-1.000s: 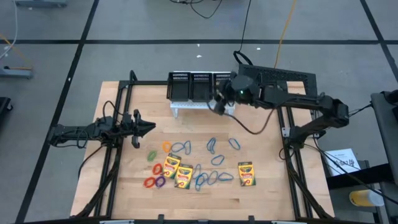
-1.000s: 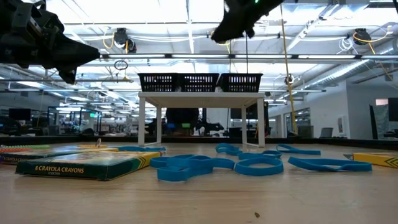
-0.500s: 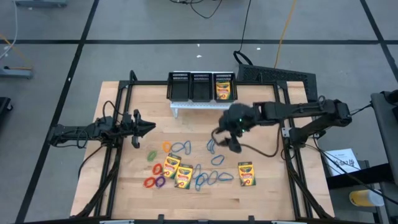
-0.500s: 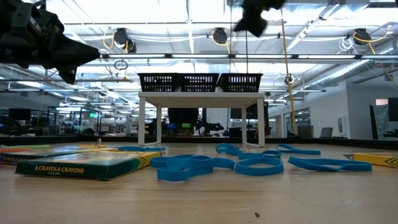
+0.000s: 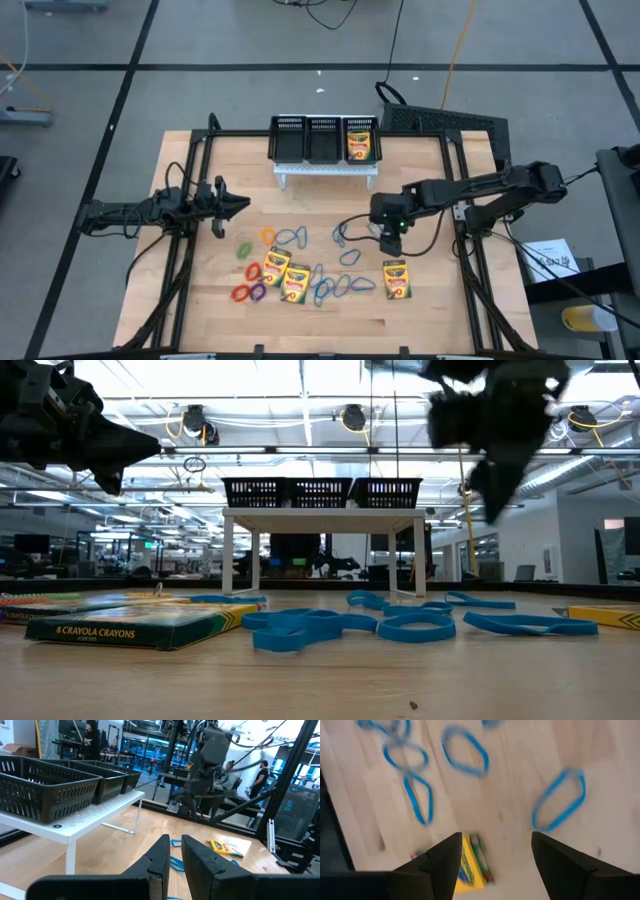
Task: Pick & Place Office Desk Supplies
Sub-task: Put the crayon box into the right black bin
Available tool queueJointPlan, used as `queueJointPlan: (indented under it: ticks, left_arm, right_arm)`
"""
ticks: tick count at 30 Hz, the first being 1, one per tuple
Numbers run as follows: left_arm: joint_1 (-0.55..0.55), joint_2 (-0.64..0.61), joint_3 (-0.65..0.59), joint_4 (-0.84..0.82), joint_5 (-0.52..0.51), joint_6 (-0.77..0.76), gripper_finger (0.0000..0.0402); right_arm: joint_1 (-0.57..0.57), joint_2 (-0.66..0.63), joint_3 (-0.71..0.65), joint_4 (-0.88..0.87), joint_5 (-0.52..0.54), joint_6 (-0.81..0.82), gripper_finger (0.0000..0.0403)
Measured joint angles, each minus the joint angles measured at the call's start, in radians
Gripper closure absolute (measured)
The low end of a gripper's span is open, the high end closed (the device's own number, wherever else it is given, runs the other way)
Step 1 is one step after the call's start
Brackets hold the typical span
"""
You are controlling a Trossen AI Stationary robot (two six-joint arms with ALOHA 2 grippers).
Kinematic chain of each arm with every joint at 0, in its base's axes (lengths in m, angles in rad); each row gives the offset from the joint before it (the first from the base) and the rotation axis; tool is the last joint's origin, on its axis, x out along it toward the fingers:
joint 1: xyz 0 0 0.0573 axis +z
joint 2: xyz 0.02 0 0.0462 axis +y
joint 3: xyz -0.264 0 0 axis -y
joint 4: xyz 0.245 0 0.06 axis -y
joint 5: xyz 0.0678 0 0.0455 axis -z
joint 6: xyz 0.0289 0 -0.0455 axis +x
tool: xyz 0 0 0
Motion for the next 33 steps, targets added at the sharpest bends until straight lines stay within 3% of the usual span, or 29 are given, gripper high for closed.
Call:
queueJointPlan:
  ticks: [10,18,33]
  left_arm:
    - [0.0,0.0,0.0,0.0,0.0,0.0,0.0346]
    - [0.0,0.0,0.0,0.0,0.0,0.0,0.0346]
    - [0.0,0.0,0.0,0.0,0.0,0.0,0.0346]
  right_arm:
    - [-0.015,-0.081,-0.286,0.198,-0.133,-0.017,0.0174]
    - [-0.005,-0.093,-0.432,0.392,-0.161,-0.082,0.0174]
    - [0.089,-0.092,-0.481,0.504,-0.186,-0.027,0.0174]
